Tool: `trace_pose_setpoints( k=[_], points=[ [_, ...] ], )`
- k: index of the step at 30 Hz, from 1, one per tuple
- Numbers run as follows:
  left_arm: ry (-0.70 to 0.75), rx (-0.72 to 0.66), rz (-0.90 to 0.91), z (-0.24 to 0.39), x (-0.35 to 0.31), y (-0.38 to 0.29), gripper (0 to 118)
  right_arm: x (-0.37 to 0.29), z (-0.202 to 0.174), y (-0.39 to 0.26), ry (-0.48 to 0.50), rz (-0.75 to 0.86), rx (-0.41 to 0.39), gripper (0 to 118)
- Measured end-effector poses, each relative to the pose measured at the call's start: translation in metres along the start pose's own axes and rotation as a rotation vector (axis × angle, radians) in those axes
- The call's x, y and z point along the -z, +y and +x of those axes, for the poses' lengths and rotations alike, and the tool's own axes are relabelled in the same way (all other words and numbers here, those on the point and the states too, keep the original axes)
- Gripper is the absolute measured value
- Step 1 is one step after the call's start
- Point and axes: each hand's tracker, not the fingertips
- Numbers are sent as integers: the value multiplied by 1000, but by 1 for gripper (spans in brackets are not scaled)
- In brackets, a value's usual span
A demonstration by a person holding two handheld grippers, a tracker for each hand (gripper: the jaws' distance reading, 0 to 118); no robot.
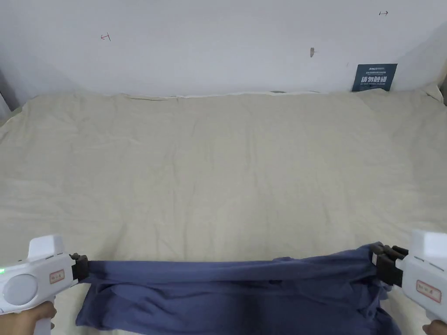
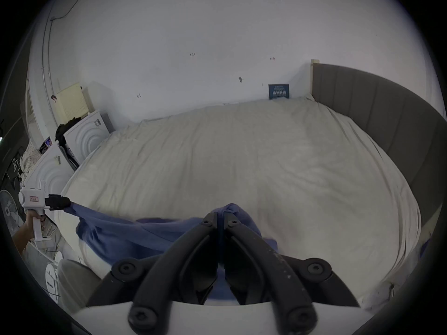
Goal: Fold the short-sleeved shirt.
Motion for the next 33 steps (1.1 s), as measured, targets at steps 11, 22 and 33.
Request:
trace_pose_setpoints(
  k=[11, 22, 33],
  points=[
    [92, 63, -171, 6, 22, -76, 3, 48, 34, -98, -112, -225, 113, 6],
    [16, 1, -18, 29, -20, -46, 118, 8, 5, -41, -124, -40, 81, 106],
    [-6, 211, 604, 107, -102, 13, 115, -77, -71, 50, -154, 486, -47, 108]
  ],
)
